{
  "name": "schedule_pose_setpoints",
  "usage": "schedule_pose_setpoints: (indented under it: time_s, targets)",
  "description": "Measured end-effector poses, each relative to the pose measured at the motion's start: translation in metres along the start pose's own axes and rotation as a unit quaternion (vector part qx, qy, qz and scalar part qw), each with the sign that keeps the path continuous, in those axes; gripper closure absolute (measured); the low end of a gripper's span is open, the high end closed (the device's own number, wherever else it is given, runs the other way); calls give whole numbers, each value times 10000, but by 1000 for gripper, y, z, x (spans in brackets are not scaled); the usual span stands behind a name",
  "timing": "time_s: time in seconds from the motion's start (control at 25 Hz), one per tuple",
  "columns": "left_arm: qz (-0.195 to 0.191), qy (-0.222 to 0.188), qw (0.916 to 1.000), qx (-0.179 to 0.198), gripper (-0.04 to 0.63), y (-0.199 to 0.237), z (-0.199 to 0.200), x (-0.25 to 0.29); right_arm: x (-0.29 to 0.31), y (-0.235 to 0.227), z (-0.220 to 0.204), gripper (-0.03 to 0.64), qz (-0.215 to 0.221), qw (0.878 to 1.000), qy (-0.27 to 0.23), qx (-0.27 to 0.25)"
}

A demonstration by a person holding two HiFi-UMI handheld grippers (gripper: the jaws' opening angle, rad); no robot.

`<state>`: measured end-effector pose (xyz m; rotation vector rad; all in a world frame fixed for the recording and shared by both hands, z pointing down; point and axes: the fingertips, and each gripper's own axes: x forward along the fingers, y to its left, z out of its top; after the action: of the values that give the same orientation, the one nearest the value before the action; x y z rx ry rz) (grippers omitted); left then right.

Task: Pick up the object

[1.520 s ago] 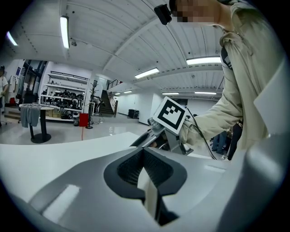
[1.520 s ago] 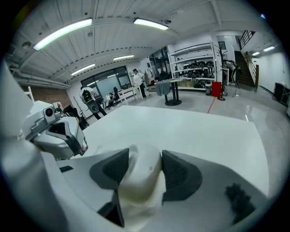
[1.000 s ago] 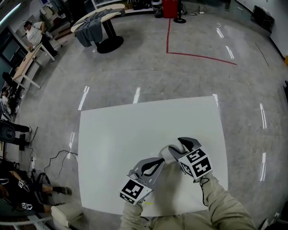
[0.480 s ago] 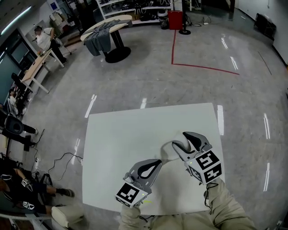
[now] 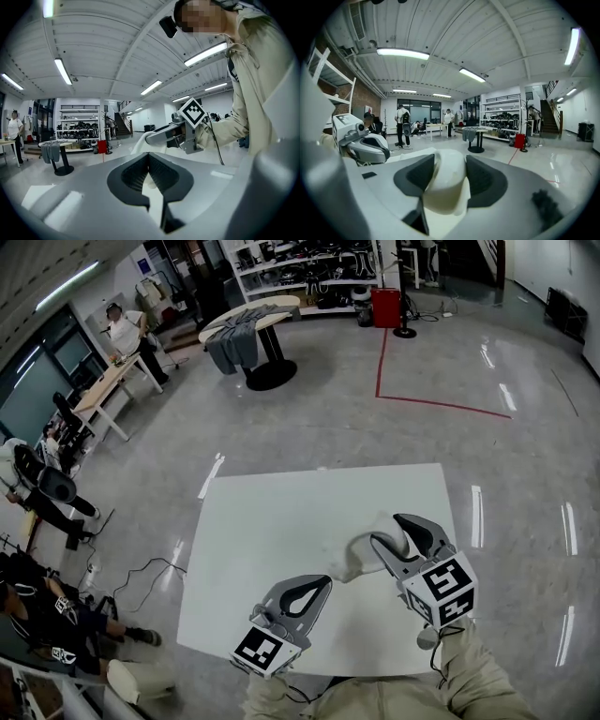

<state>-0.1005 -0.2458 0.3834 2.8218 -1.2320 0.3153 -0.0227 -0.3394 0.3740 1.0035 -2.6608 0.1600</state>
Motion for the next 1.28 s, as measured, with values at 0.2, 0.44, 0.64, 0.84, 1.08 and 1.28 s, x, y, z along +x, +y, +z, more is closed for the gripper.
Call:
schedule_pose_setpoints:
  time_s: [0.2,0.44,0.64,0.84,1.08,1.28]
  targets:
    - [-20,-111,9997,199,588,-25,16,-12,-34,12,13,394,-74,9996,-215,-148]
    - [-103,-233,9991,346,589,-72,27,-51,-83,54,18,394,-194,9984,-410,-326]
    - [-150,-357,9977,548,589,-113,17,-93,-126,95,12,394,-296,9969,-590,-419]
    - [-152,-397,9976,547,589,-157,4,-137,-176,140,-5,394,-414,9959,-609,-519]
    - [-205,-402,9976,528,589,-212,-11,-179,-233,184,-26,394,-576,9950,-609,-548]
    - [-192,-404,9983,375,589,-240,-8,-203,-260,207,-25,394,-581,9947,-649,-544]
